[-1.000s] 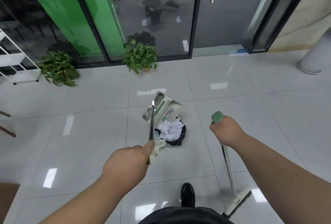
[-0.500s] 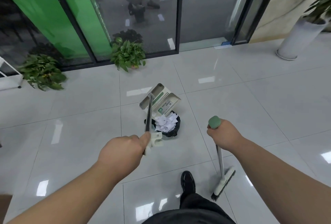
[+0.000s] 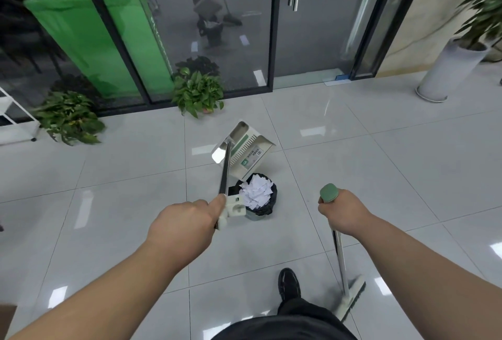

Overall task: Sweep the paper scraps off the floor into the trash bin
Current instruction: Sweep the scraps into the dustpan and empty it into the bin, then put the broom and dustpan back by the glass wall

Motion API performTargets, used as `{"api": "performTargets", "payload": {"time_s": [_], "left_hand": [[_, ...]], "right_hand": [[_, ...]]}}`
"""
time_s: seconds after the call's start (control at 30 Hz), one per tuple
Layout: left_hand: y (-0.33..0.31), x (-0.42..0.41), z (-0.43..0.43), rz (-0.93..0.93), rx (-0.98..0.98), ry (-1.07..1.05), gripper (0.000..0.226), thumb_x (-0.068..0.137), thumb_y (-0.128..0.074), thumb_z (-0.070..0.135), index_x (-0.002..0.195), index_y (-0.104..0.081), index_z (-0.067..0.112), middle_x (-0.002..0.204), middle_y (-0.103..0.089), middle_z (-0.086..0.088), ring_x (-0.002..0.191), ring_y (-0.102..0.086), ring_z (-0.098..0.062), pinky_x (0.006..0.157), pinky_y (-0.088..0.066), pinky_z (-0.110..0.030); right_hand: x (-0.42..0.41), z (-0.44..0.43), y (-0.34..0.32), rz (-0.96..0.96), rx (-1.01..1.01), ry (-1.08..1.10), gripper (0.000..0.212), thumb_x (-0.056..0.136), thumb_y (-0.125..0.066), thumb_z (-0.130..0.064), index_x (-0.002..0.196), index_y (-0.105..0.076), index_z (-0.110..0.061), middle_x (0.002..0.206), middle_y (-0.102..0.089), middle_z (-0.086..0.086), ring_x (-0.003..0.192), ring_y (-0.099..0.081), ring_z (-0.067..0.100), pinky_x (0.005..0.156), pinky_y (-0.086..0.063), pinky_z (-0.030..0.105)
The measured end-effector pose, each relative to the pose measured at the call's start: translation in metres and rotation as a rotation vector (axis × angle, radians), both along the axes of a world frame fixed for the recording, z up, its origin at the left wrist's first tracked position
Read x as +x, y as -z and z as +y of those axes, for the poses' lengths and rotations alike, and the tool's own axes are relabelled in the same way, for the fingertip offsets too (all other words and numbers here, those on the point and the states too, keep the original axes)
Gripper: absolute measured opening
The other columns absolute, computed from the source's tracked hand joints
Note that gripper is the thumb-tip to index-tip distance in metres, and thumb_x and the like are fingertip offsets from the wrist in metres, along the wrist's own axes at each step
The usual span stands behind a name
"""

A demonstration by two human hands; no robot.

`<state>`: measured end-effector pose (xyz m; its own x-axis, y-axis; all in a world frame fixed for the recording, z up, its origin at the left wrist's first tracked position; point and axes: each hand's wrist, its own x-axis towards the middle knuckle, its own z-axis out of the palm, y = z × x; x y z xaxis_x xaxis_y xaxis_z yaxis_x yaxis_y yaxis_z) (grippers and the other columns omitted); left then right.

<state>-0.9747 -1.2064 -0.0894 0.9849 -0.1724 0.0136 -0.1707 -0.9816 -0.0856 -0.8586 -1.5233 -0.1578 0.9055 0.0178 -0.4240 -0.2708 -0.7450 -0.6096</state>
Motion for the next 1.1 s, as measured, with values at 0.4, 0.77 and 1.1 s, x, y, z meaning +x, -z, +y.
{"api": "performTargets", "payload": {"time_s": [0.4,0.77,1.1], "left_hand": [[-0.024,-0.008,0.026,-0.01,-0.369,-0.553,0.032,0.095,-0.05,0.021,0.123,-0.055,0.036,0.073,-0.06,0.003,0.071,-0.059,-0.028,0.063,-0.051,-0.034],[-0.026,-0.058,0.072,-0.05,-0.732,-0.962,0.015,0.085,-0.055,0.01,0.089,-0.062,0.022,0.067,-0.065,-0.012,0.066,-0.062,-0.035,0.059,-0.049,-0.035],[-0.008,-0.083,0.103,0.026,-0.993,-1.113,0.007,0.089,-0.059,0.011,0.085,-0.065,0.012,0.065,-0.061,-0.009,0.045,-0.05,-0.025,0.049,-0.045,-0.031]], "right_hand": [[-0.002,0.024,-0.034,-0.117,0.036,0.048,0.021,0.079,-0.054,-0.002,0.065,-0.044,-0.014,0.057,-0.039,0.001,0.054,-0.033,0.022,0.049,-0.026,0.025],[0.002,0.068,-0.072,-0.197,0.108,-0.111,0.0,0.074,-0.055,0.003,0.074,-0.054,0.003,0.058,-0.047,0.004,0.055,-0.04,0.022,0.049,-0.032,0.025],[-0.008,0.149,-0.097,-0.172,0.256,-0.339,0.007,0.067,-0.057,0.01,0.07,-0.059,0.004,0.062,-0.056,0.023,0.056,-0.051,0.023,0.056,-0.039,0.031]]}}
